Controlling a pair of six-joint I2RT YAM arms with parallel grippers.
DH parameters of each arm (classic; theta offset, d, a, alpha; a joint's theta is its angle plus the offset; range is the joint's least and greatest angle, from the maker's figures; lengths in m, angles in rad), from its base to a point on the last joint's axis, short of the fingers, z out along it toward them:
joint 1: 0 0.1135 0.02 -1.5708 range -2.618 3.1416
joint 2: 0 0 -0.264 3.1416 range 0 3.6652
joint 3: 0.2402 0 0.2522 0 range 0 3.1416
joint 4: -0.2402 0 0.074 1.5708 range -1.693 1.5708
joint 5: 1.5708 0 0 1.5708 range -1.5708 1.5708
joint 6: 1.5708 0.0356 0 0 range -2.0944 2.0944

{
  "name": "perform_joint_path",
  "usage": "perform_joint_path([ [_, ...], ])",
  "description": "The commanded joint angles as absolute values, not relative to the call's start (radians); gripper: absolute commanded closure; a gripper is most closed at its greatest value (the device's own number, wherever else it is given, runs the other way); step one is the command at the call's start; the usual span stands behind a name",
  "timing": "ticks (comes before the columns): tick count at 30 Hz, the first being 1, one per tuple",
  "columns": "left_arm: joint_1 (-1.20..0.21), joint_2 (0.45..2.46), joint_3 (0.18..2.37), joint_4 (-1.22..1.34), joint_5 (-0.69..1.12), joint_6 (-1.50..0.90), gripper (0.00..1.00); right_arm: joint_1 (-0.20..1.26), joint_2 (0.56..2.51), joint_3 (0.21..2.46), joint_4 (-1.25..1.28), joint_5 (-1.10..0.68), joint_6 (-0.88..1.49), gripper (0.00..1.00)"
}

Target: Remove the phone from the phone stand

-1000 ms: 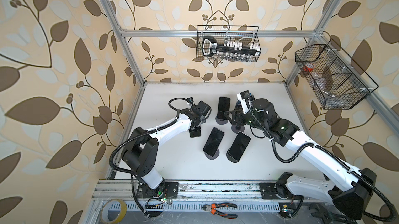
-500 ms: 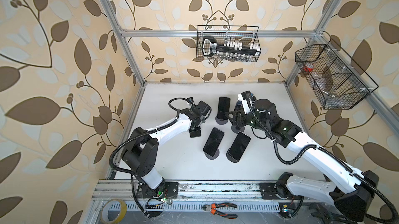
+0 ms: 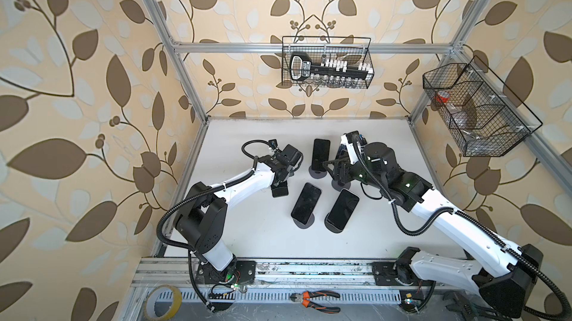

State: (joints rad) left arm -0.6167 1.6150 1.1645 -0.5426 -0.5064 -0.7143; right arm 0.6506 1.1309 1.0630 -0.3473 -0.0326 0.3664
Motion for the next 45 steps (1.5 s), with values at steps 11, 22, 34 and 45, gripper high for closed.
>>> perform_joint_path([
  [11,-0.625,1.560,1.140,-0.525,-0.555,-0.697,0.30,0.655,1.147,1.072,-0.345,-0.029,0.377,0.22],
  [22,-0.624,1.535,1.141,-0.518,-0.545,-0.675,0.33,0.655,1.125,1.064,-0.345,-0.023,0.399,0.23],
  [34,-0.625,1.501,1.157,-0.523,-0.533,-0.659,0.36,0.655,1.118,1.077,-0.347,-0.028,0.416,0.23],
  [45,-0.625,1.462,1.162,-0.534,-0.527,-0.653,0.38,0.655,1.121,1.085,-0.355,-0.039,0.422,0.24],
])
